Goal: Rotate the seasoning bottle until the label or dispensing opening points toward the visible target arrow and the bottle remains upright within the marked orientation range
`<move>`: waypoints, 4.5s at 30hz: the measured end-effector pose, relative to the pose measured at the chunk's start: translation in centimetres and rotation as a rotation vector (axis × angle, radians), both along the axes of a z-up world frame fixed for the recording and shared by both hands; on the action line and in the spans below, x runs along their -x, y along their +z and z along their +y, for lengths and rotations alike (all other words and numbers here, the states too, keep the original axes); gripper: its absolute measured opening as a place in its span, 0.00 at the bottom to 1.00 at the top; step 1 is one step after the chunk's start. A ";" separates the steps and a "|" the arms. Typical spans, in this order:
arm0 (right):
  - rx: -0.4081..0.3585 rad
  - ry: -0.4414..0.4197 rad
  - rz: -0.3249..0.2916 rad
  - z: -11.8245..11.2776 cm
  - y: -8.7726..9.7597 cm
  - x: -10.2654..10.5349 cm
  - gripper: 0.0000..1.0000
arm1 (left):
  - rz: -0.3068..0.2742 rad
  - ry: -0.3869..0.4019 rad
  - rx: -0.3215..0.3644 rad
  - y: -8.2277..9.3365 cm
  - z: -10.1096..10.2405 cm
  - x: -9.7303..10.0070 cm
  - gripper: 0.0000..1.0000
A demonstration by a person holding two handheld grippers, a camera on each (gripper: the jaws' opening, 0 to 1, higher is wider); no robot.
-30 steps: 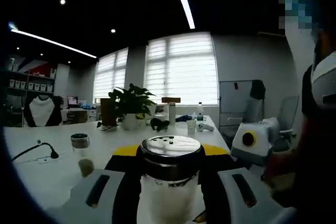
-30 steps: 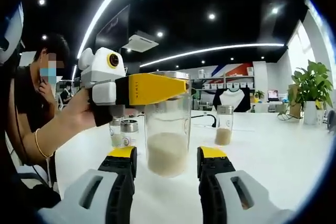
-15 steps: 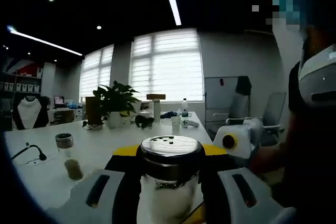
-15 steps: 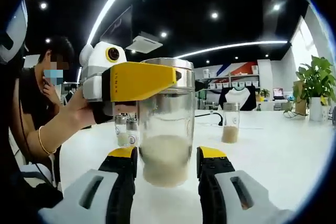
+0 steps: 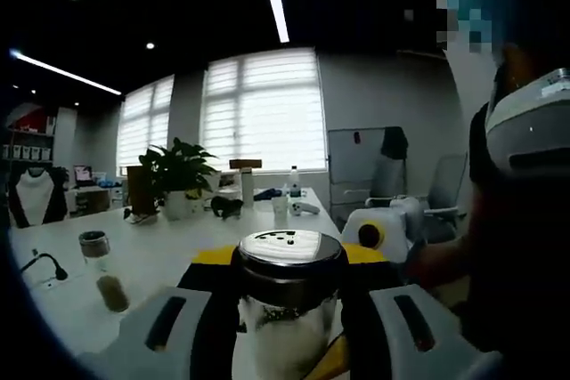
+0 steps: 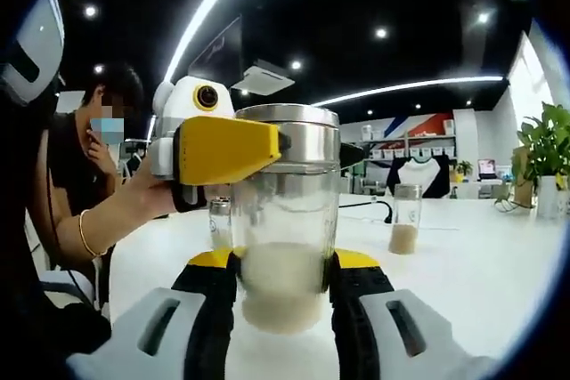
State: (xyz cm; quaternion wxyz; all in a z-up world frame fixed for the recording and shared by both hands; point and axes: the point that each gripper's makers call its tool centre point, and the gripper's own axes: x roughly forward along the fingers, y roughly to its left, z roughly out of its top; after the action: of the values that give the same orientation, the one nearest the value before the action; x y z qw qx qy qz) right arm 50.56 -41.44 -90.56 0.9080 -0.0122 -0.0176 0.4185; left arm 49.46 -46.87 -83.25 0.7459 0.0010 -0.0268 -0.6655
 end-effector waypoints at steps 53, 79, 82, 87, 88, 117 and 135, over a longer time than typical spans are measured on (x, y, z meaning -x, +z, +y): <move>0.028 -0.366 -0.022 0.5 -1.2 -2.4 0.39 | 0.066 0.815 0.080 -2.3 3.0 -3.8 0.47; -0.019 -0.298 -0.057 0.4 0.3 -1.8 0.38 | 0.024 0.672 0.040 -2.2 2.8 -3.6 0.45; -0.029 -0.274 -0.055 0.4 0.5 -1.6 0.37 | 0.020 0.637 0.034 -2.0 2.8 -3.6 0.45; -0.016 -0.234 -0.054 0.3 0.2 -1.3 0.37 | 0.010 0.591 0.017 -1.9 2.5 -3.5 0.45; -0.015 -0.232 -0.055 0.3 0.2 -1.3 0.37 | 0.012 0.582 0.017 -1.9 2.5 -3.5 0.45; -0.009 -0.026 0.002 0.3 -0.9 -1.2 0.54 | 0.000 0.341 -0.018 -0.9 2.7 -2.3 0.45; -0.060 0.127 -0.025 2.0 0.1 0.0 0.40 | -0.015 0.223 -0.015 0.0 2.0 -0.6 0.45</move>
State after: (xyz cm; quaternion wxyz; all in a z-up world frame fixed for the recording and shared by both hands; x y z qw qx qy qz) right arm 50.56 -39.44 -90.46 0.8793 0.0108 -0.0422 0.4742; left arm 50.11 -44.91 -83.27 0.8151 0.0146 -0.0268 -0.5785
